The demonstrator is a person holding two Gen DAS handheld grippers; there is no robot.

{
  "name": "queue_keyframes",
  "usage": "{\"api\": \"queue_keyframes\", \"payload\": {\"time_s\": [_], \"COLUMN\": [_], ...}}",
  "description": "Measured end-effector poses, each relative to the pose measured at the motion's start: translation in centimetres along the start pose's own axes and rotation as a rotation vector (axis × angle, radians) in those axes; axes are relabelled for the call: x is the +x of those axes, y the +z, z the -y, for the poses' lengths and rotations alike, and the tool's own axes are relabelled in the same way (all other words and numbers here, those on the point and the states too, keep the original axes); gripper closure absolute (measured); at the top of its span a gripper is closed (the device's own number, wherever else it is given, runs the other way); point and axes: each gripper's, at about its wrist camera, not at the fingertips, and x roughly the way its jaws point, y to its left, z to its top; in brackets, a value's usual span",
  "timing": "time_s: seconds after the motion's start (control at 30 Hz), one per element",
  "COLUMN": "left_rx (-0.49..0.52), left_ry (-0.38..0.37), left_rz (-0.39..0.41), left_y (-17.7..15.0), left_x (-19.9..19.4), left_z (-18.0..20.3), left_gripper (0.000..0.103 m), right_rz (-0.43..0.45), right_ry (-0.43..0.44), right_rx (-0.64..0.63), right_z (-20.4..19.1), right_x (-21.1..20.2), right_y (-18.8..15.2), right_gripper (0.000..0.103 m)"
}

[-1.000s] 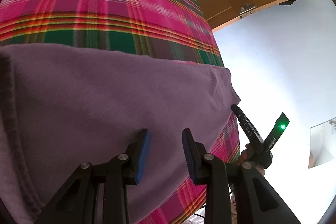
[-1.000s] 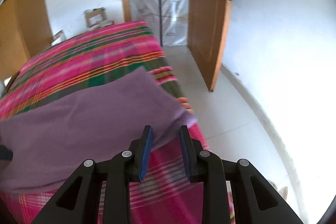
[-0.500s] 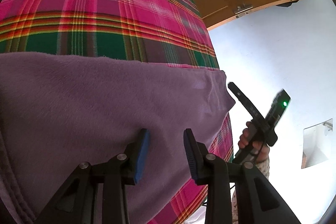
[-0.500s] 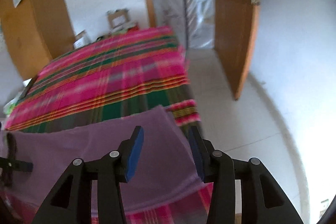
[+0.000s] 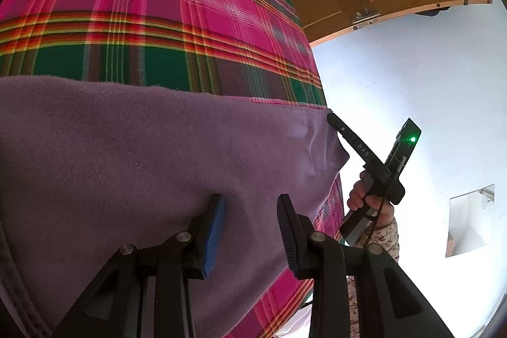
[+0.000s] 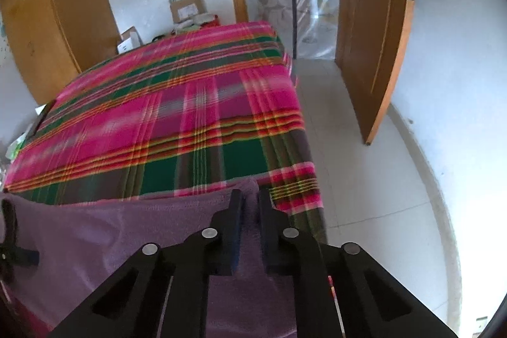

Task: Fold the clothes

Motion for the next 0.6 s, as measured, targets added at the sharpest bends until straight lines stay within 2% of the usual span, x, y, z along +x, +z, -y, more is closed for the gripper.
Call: {"api": "queue_keyframes", "payload": {"time_s": [0.17,0.33,0.43,0.5,0.6], "left_rx": [0.005,0.002,0.005,0.005,0.01], "left_ry": [0.006,0.009,0.017,0.019,0.027], "left_rz": [0.003,0.004,0.008,0.008,0.01], "left_y": [-0.2,-0.2,-0.2,-0.2,-0.2], "left_x": [-0.2,-0.2,0.0,0.0,0.1], "left_z": [0.0,0.1,0.3,0.3,0.5], "left_gripper": [0.068,0.068,0.068,0.068,0.068], "right_rz": [0.012,0.012,0.021,0.03,0.04], "right_ry": [-0.095,-0.081,-0.04,-0.017,0.027], "right_rx": [-0.002,0.059,0.103,0.134,0.182], "right_z": [0.1,1.8,2.7,3.3,4.1], "right_x": [0.1,-0.6,-1.4,-2.0,-3.2], "right_y": [0.3,-0.1,-0.2,-0.5,-1.3], "right_gripper": [0.102,0.1,0.098,0.095,0.074]}}
